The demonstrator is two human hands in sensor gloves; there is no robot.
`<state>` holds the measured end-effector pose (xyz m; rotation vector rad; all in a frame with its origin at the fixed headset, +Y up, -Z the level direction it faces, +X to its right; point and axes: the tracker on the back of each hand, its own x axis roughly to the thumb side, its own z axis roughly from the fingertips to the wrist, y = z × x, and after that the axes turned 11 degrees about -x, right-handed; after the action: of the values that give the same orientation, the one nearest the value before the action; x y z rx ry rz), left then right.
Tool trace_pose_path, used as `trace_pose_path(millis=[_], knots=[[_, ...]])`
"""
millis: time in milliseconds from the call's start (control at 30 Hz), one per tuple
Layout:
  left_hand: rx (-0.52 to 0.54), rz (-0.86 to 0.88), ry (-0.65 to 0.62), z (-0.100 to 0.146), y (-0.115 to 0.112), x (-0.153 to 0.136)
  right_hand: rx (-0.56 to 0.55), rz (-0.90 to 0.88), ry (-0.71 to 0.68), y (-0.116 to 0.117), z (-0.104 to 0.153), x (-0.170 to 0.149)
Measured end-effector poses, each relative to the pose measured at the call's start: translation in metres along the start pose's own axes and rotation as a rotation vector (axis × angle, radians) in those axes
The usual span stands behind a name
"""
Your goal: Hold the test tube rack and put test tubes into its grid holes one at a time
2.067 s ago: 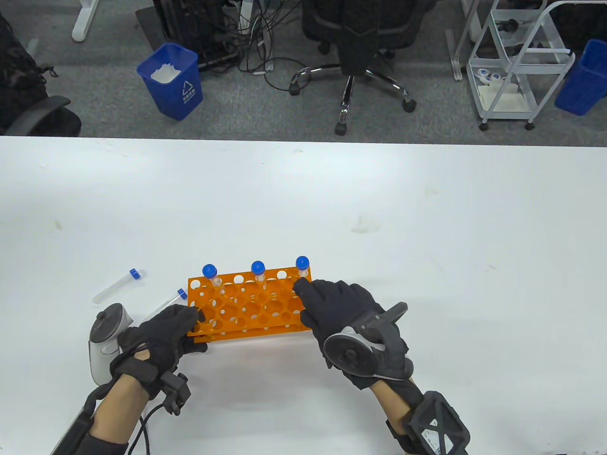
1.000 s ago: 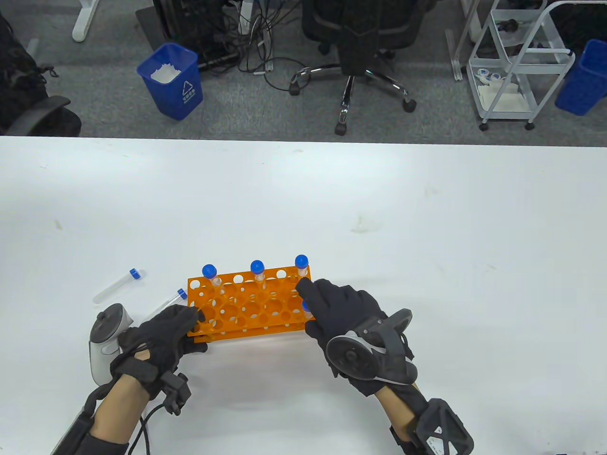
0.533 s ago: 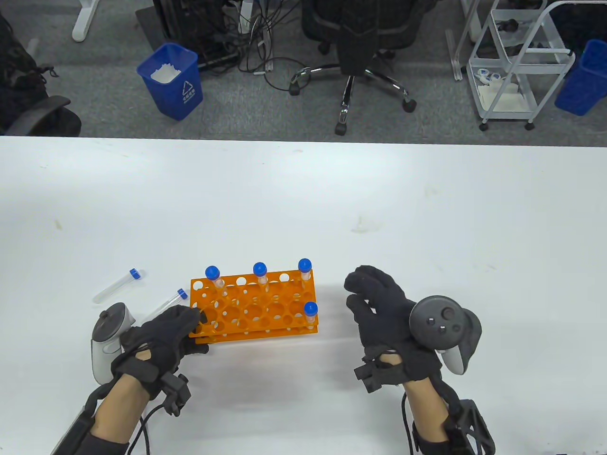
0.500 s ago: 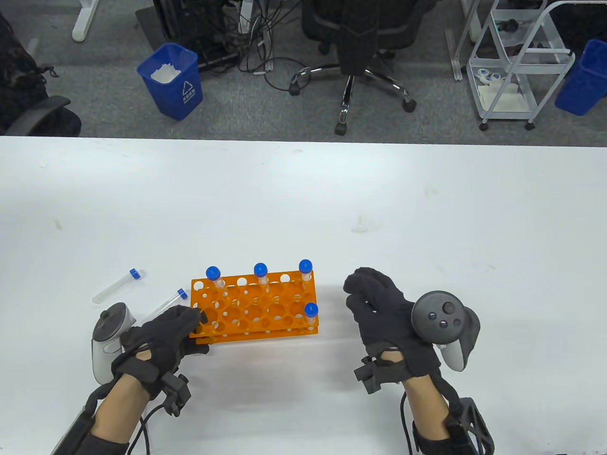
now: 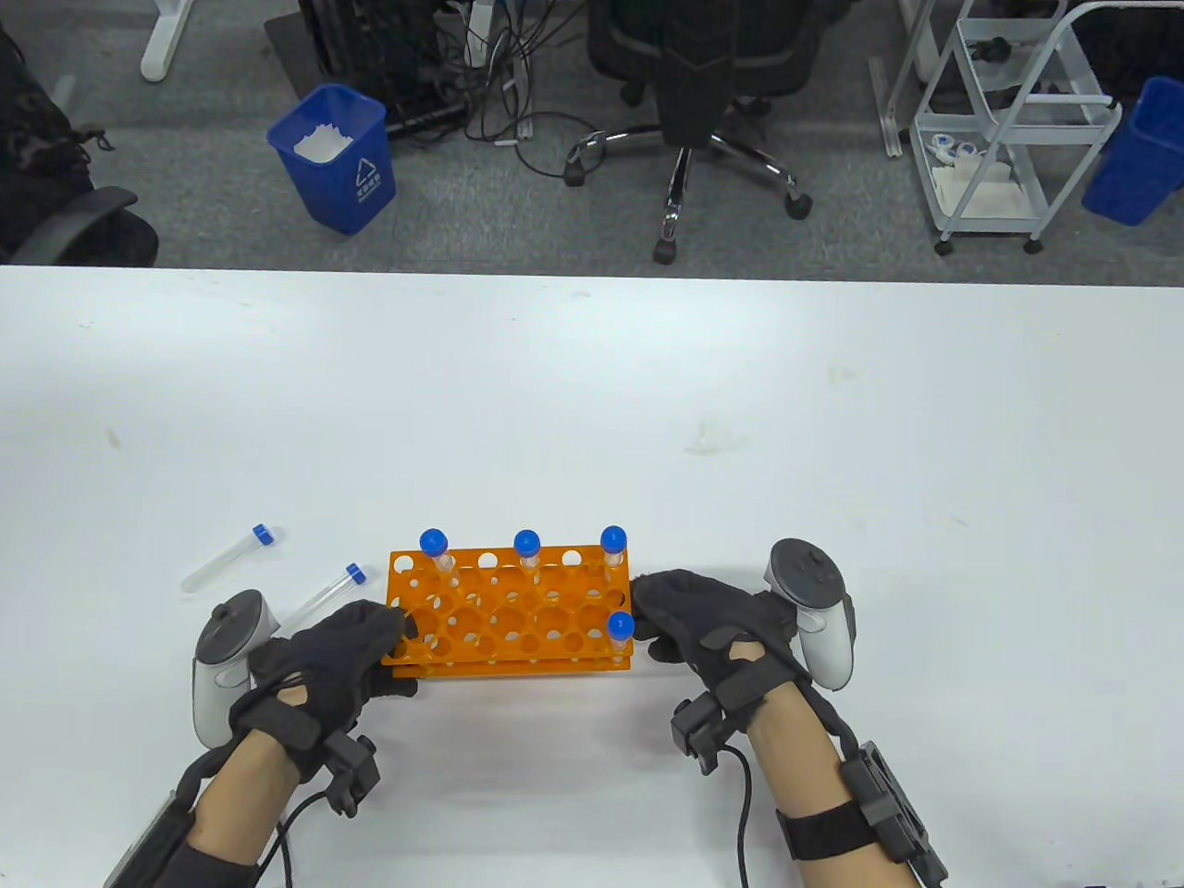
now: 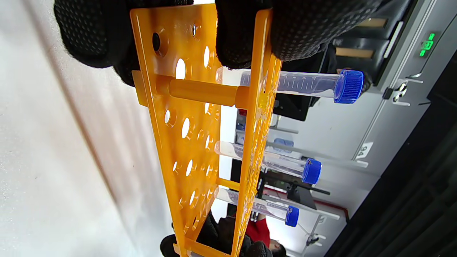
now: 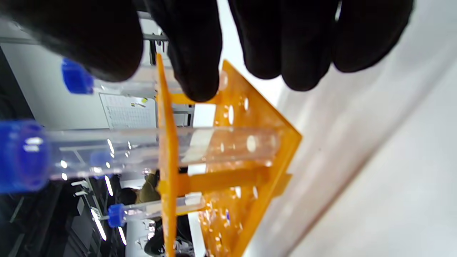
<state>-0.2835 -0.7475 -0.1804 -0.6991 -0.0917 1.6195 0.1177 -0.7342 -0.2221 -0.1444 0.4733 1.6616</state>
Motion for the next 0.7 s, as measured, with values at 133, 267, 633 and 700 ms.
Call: trace_pose_path(millis=[133,267,633,700], knots=[[-0.006,-0.002,0.004,-0.0015,-0.0011,-0.0011,0.027,-0.004,0.021,0.0035,-0.0025,-0.0045],[-0.006,-0.005,0.008,-0.0018,-0.0014,-0.0014,0.030,0.007,0.029,0.0047,-0.0044,-0.0062],[-0.032,-0.020,0.029,-0.0054,-0.0047,-0.0039,0.026,0.004,0.061,0.0073,-0.0056,-0.0087],[-0.047,-0.016,0.029,-0.0064,-0.0053,-0.0043,0.019,0.001,0.058,0.0058,-0.0046,-0.0076]])
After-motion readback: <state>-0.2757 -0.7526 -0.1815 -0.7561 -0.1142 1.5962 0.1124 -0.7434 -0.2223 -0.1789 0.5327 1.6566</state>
